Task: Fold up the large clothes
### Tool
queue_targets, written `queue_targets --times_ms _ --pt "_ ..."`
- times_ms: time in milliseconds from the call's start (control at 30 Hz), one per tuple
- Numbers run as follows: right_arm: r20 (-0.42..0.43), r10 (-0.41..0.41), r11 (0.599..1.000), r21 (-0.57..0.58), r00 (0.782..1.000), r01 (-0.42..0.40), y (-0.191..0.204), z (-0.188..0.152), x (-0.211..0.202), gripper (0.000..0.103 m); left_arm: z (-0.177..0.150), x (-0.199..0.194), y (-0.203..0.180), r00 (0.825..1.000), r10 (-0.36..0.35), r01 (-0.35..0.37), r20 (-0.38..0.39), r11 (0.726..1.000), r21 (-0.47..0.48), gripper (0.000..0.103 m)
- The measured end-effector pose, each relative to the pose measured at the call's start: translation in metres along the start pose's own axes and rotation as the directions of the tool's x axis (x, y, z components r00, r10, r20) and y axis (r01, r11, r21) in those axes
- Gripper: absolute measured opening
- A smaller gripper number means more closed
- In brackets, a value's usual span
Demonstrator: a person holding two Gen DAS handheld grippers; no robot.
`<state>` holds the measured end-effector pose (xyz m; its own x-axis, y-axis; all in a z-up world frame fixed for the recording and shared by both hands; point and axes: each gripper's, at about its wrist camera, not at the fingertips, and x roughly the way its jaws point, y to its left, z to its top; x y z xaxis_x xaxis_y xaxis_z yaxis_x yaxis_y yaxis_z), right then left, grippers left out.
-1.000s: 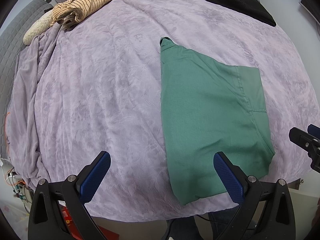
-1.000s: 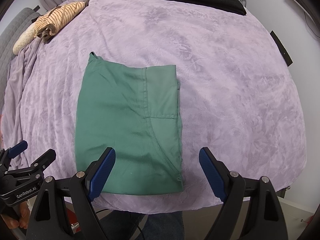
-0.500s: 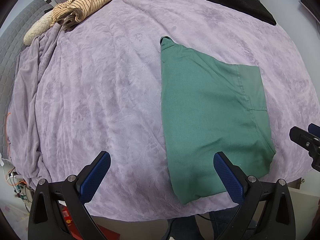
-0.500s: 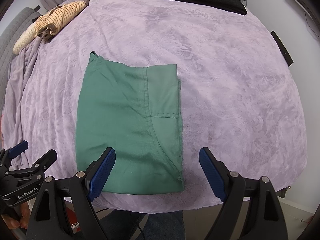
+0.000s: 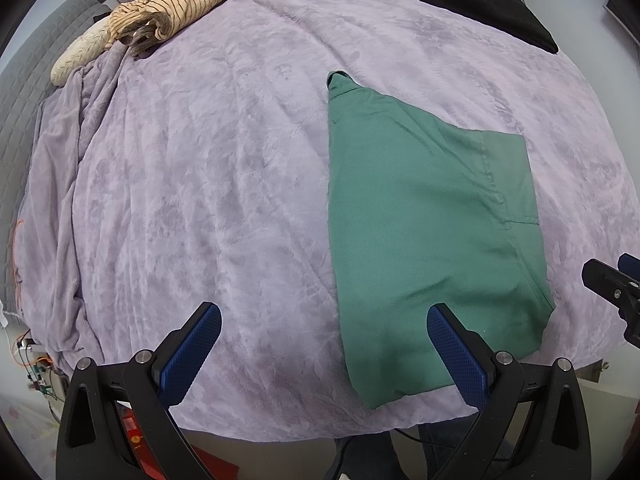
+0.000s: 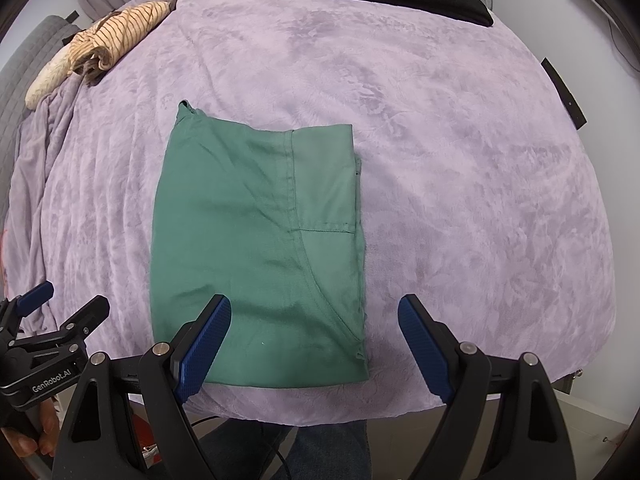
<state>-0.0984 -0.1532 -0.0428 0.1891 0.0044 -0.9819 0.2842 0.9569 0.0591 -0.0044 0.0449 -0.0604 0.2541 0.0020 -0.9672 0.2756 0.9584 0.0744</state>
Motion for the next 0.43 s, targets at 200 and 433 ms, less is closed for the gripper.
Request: queue_targets --times_ms 200,433 --pt "-0.005 0.002 1.000 -0.003 1.000 -0.002 0.0008 0.0000 0.0011 0.088 -0.0006 0.0004 0.0045 1.000 -0.020 0.020 0.002 1.000 -0.014 0.103" --pt "-0.009 0.003 1.000 -0.006 1.000 -0.003 -0.0022 0.0029 0.0033 0.088 0.0013 -0.0011 0.0017 1.000 -0.030 0.030 0.006 1.000 0.000 0.103"
